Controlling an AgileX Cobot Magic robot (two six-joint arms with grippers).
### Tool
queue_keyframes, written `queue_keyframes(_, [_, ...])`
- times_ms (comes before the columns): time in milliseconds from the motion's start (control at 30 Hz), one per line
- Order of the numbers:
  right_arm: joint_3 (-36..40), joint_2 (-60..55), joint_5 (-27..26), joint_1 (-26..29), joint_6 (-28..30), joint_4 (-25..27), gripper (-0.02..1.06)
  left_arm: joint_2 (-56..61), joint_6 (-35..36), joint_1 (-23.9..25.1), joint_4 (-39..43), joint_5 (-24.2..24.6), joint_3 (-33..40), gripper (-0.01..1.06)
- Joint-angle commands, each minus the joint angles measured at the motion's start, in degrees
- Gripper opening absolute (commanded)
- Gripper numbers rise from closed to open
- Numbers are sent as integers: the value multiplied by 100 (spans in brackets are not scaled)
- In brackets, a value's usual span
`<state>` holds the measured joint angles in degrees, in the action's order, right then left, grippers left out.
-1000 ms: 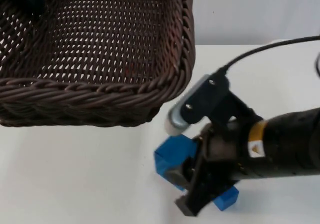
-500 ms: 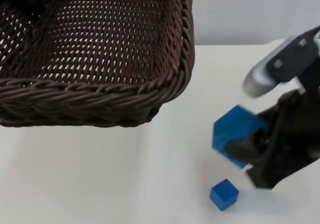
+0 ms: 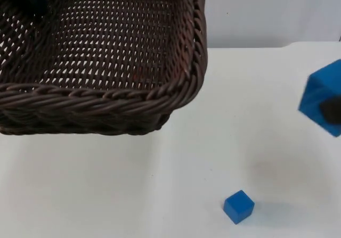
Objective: Pick up the basket with the left hand and place the largest block into the basket with the right hand.
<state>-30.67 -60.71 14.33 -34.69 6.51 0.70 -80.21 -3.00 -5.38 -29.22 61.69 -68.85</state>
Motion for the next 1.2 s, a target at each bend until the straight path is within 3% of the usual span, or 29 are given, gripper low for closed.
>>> queue_keyframes(0, [-79, 205, 377, 36, -43, -8, 0, 68, 44, 17, -143, -77, -6, 0])
queue_keyframes(67, [-492, 268, 1298, 36, -66, -28, 0, 68, 44, 17, -143, -77, -6, 0])
queue_keyframes(100, [-492, 268, 1298, 36, -66, -28, 0, 68, 44, 17, -143, -77, -6, 0])
queue_keyframes(167, [-813, 268, 1870, 36, -66, -70, 0, 68, 45, 17, -157, -77, -6, 0])
queue_keyframes(267, [-1266, 268, 2272, 36, -66, -70, 0, 68, 45, 17, -157, -77, -6, 0])
queue_keyframes(600, [-2290, 268, 2685, 36, -66, -70, 0, 68, 45, 17, -145, -77, 4, 0])
queue_keyframes(1167, [-3381, -346, 2752, 23, -66, -70, 0, 68, 45, 17, -145, -77, 9, 0])
